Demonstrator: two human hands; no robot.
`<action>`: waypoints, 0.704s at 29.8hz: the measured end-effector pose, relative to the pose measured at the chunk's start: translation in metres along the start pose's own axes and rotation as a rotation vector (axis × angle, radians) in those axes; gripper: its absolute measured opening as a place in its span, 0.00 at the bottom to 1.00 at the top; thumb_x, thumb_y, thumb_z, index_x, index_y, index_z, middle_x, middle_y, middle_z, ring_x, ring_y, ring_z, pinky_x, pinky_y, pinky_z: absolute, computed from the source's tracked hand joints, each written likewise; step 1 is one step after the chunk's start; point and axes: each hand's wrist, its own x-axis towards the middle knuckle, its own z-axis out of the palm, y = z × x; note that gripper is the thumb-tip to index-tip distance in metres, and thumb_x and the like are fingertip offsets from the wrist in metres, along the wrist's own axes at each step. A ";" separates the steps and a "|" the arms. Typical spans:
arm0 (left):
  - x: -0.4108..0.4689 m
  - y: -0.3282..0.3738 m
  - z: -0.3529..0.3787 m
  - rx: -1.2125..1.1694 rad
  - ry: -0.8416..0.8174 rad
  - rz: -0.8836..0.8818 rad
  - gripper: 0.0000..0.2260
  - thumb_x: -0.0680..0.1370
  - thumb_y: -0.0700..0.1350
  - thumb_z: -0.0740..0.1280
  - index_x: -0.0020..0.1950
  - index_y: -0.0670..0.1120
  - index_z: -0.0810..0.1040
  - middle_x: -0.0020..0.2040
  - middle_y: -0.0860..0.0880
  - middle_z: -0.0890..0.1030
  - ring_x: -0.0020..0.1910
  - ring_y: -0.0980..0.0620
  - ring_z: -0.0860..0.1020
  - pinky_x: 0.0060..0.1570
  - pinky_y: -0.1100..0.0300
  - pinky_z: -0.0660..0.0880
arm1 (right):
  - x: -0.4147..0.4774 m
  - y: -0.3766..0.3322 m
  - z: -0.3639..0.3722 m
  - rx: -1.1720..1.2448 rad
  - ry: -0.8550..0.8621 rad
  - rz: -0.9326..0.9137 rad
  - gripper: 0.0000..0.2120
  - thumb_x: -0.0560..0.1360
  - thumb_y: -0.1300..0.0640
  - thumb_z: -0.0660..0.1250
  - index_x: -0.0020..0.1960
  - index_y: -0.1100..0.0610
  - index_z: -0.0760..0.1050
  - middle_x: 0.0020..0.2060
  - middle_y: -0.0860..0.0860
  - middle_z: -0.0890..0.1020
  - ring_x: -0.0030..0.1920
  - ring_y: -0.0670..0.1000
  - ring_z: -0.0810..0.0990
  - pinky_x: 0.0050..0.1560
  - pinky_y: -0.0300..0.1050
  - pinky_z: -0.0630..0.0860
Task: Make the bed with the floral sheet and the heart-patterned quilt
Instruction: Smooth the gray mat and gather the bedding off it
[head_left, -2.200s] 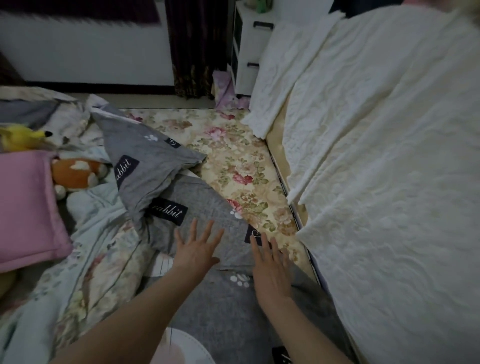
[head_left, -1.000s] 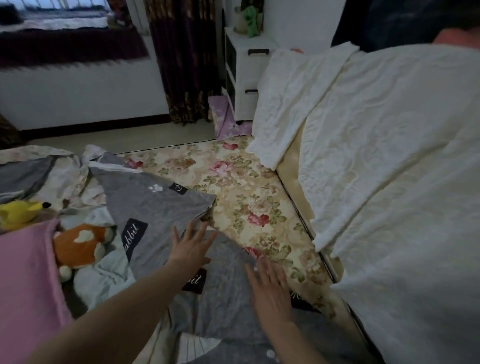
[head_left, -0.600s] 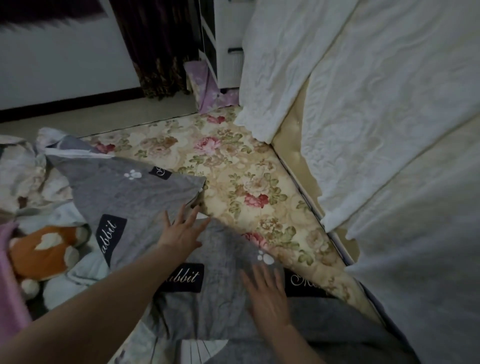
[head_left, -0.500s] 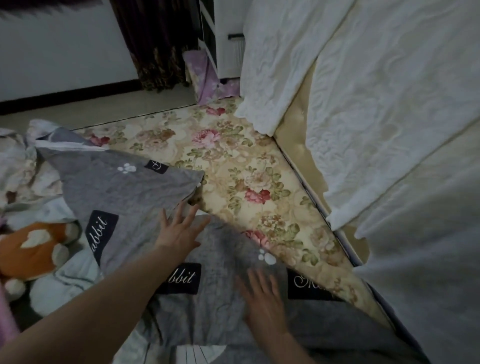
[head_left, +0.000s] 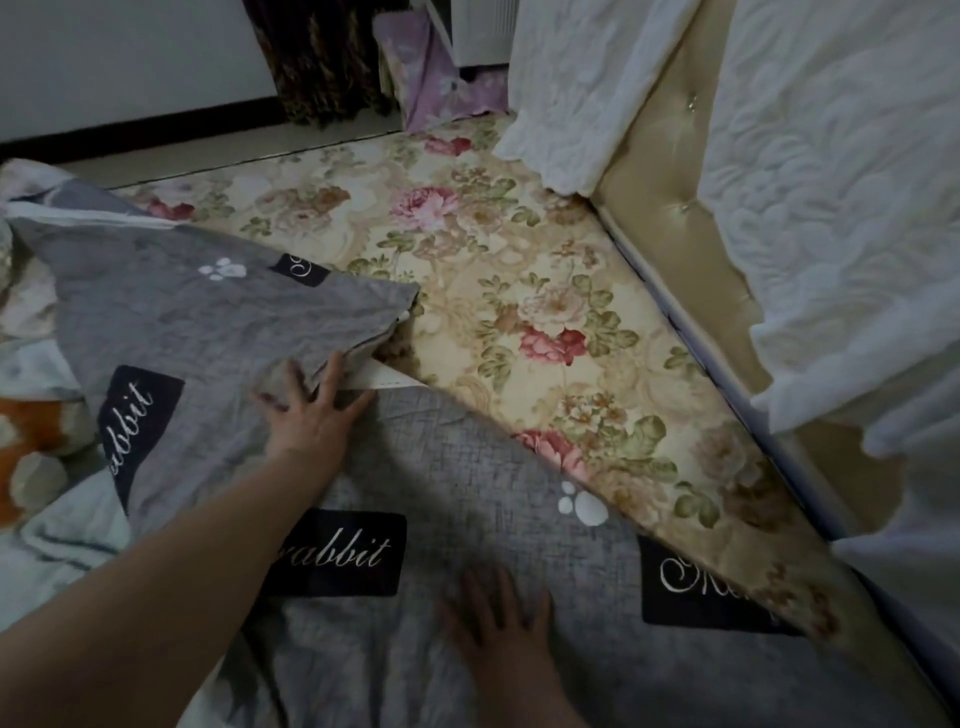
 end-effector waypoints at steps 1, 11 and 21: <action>0.000 0.001 0.008 -0.016 -0.003 -0.007 0.31 0.84 0.47 0.55 0.77 0.67 0.40 0.75 0.48 0.24 0.73 0.25 0.34 0.65 0.23 0.54 | 0.001 -0.002 0.005 -0.018 0.025 0.034 0.27 0.66 0.50 0.54 0.65 0.43 0.68 0.77 0.60 0.52 0.73 0.68 0.54 0.60 0.72 0.56; 0.001 0.003 0.001 -0.307 0.261 -0.143 0.19 0.84 0.48 0.52 0.67 0.36 0.67 0.60 0.33 0.74 0.57 0.33 0.75 0.55 0.42 0.73 | 0.016 0.031 -0.079 0.175 0.046 0.137 0.37 0.36 0.47 0.80 0.46 0.48 0.80 0.25 0.53 0.77 0.20 0.50 0.75 0.20 0.39 0.68; 0.048 -0.063 -0.193 -0.687 0.487 -0.185 0.10 0.75 0.43 0.65 0.56 0.45 0.78 0.46 0.43 0.79 0.43 0.44 0.79 0.42 0.49 0.78 | 0.022 0.162 -0.279 0.228 0.436 0.479 0.18 0.82 0.58 0.53 0.71 0.52 0.62 0.55 0.54 0.81 0.53 0.57 0.81 0.44 0.49 0.72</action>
